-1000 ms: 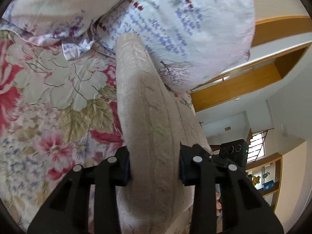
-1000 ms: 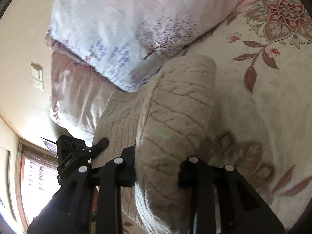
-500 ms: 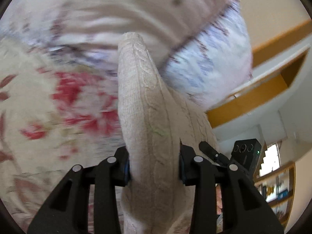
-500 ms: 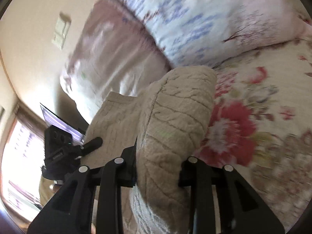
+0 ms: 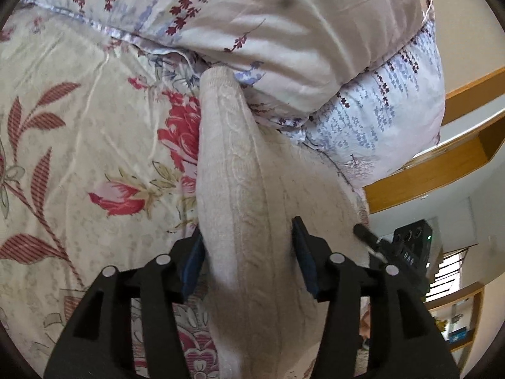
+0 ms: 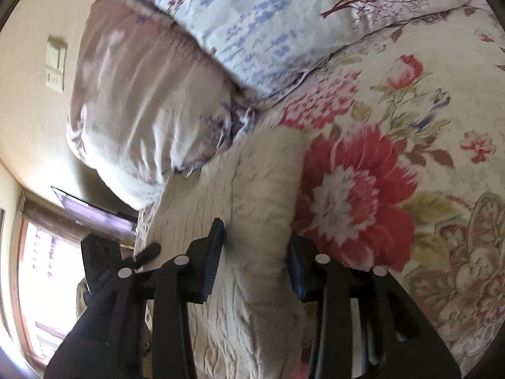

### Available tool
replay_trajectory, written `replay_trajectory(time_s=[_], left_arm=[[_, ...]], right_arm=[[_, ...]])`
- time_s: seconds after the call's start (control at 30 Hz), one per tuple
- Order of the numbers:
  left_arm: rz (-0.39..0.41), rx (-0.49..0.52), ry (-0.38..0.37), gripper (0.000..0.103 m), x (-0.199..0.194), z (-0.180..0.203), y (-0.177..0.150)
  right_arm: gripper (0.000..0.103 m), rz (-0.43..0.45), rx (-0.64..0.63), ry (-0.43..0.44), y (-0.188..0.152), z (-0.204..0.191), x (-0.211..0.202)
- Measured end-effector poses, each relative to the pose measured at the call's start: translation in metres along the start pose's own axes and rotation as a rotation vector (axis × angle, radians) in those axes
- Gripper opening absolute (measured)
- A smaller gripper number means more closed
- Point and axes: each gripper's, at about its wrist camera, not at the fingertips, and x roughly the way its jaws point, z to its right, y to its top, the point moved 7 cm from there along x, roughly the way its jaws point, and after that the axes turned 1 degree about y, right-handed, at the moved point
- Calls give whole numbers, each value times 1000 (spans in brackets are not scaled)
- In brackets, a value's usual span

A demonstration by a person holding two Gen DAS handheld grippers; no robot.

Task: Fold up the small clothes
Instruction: 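Lay the folded sweater down and open both grippers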

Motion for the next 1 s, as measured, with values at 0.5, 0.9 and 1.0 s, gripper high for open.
replay_trajectory(time_s=[0.5,0.9,1.0], left_arm=[[169,197,180,56,-40,25,-2],[97,456,196,60,-21,84,-70],[99,466,228,57,-10,76,-70]], right_arm=[[37,127,-128,-260,-1,-4,-20],[50,1,-414,-235,-68,-52,-17],[51,-4,-387,-320,-64,-34,-2]])
